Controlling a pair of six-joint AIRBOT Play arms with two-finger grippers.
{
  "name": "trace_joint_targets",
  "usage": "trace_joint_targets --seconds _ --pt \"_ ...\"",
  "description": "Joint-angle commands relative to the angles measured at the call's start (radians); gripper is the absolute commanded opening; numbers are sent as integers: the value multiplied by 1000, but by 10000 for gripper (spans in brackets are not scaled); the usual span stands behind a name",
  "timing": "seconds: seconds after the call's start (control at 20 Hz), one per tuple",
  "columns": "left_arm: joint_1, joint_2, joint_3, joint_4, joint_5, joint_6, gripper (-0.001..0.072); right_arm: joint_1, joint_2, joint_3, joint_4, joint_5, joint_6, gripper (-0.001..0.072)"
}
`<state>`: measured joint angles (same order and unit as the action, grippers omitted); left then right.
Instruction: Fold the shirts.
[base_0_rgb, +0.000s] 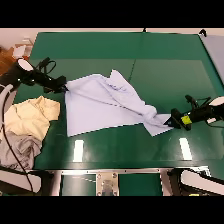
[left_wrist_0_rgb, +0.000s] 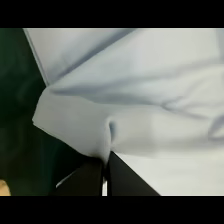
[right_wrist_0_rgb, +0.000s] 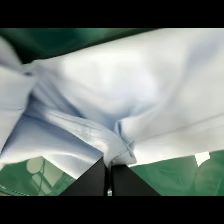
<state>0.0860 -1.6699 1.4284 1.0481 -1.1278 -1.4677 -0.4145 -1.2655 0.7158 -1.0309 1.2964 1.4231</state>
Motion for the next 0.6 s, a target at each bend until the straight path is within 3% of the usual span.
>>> trace_joint_targets --seconds 0.0,0.1,0.15,0.2,0.25,0.3,0.35,0.4,0.55 --pt "30 -87 121 88 -39 11 22 7 105 -154 -13 -57 45 16" --pt "30 -95 134 78 -36 11 23 10 105 -156 29 -63 42 28" --pt "30 -93 134 51 -52 12 84 10 105 -148 79 -59 18 111" --pt "31 -91 142 29 -98 14 462 10 105 -126 116 -50 -23 157" --pt "36 -91 166 30 -176 10 720 10 105 -83 121 -40 -52 157" --pt "46 -90 195 31 -263 15 714 9 105 -34 116 -29 -83 217" --pt "60 -82 217 31 -349 19 714 8 105 21 95 -22 -109 436" --pt "74 -68 221 32 -403 18 713 9 105 65 84 -21 -150 520" --pt "108 6 164 67 -504 2 713 10 105 109 84 -20 -237 514"
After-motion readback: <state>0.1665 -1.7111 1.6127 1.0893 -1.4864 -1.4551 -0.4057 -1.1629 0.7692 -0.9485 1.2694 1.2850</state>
